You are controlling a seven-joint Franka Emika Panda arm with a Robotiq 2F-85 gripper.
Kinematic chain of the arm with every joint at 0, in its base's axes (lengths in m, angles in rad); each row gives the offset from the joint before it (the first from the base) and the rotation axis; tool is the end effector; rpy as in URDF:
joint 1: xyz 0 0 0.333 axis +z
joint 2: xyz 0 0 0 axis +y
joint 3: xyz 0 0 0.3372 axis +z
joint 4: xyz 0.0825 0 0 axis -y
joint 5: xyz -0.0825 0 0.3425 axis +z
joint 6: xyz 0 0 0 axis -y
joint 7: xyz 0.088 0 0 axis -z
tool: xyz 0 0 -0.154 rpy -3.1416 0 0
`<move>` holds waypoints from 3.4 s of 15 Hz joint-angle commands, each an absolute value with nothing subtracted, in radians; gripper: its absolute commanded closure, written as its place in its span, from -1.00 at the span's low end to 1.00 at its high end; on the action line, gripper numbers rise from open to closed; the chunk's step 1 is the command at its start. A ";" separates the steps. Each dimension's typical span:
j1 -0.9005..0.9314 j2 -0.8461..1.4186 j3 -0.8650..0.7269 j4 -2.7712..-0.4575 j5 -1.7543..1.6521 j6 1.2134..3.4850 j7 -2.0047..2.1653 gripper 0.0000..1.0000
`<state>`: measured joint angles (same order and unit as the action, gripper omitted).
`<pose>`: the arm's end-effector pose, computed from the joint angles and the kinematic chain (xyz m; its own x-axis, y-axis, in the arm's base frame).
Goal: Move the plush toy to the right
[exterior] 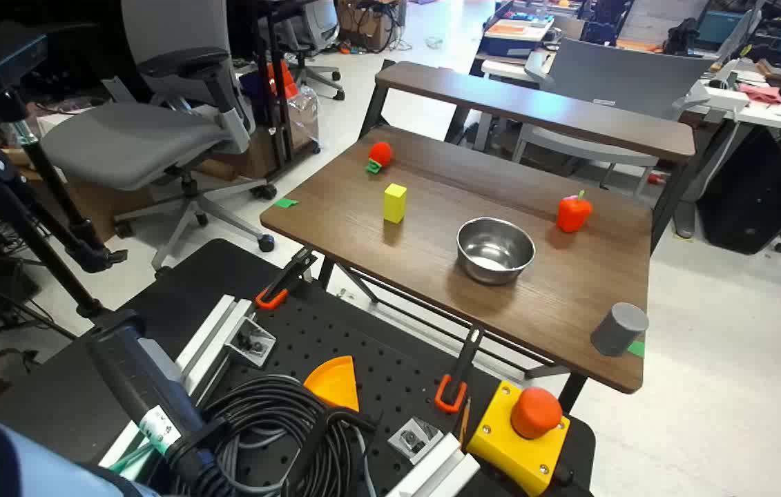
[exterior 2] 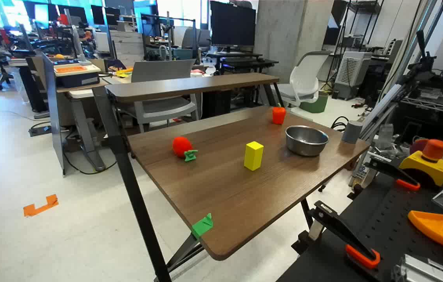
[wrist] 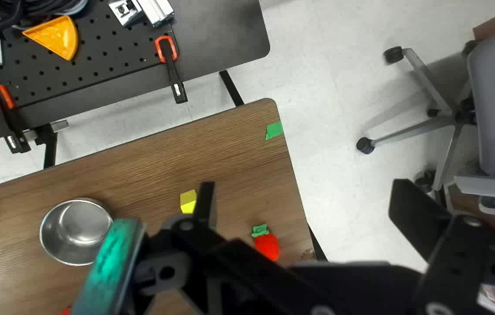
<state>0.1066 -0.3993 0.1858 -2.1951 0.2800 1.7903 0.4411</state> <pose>0.3581 0.1544 0.5248 0.9717 -0.2146 -0.0992 -0.2292 -0.9578 -0.1736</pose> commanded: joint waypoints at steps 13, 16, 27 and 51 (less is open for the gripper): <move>0.096 -0.204 0.244 -2.122 0.143 2.010 0.461 -1.00; 0.104 -0.027 0.255 -2.020 0.032 2.114 0.513 -1.00; 0.265 0.638 0.097 -1.439 -0.115 2.167 0.612 -1.00; 0.344 1.350 -0.007 -0.606 -0.075 1.663 0.591 -0.47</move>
<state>0.3400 1.2831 0.0080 -0.7130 -0.0916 1.7170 0.5975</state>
